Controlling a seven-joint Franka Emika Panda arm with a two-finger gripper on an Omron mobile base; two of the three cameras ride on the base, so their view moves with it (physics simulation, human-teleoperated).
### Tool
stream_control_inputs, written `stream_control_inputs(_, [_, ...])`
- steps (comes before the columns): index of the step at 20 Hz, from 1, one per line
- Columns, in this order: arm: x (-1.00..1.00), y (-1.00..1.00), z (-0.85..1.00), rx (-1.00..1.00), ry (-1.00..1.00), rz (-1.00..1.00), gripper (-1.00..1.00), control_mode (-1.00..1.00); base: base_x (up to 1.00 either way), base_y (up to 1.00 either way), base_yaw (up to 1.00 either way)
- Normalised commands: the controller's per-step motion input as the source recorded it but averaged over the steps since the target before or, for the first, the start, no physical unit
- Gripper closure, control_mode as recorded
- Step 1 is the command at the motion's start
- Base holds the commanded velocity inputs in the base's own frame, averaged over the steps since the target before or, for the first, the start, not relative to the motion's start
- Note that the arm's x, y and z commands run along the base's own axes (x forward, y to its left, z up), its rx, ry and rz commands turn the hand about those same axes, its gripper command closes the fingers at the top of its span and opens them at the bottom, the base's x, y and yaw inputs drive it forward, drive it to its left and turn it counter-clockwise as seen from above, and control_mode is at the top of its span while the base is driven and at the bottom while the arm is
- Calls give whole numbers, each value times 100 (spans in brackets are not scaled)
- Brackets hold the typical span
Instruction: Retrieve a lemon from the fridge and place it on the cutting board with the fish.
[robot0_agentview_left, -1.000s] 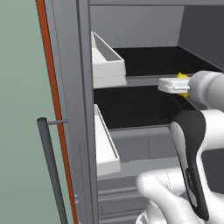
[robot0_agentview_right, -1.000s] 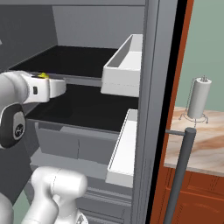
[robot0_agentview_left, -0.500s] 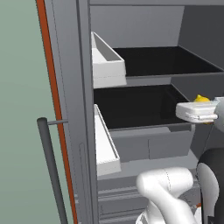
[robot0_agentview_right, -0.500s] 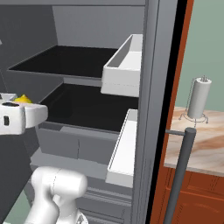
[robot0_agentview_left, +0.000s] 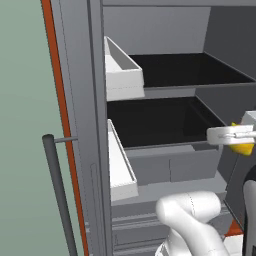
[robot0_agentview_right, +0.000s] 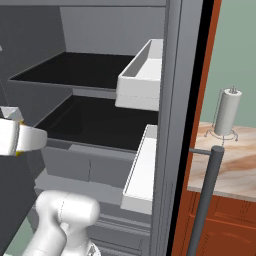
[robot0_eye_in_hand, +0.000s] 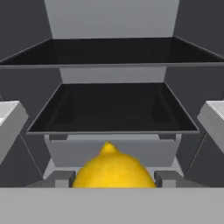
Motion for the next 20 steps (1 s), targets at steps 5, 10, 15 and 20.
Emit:
stream_control_inputs(5, [0, 0, -23, 0, 30, 0, 100, -100, 0, 0, 0])
stream_control_inputs(10, [0, 0, -36, 0, 11, 0, 100, -100, 0, 0, 0])
stream_control_inputs(15, [0, 0, -11, 0, 5, 0, 100, -100, 0, 0, 0])
stream_control_inputs(20, [0, 0, 0, 0, 0, 0, 100, -100, 0, 0, 0])
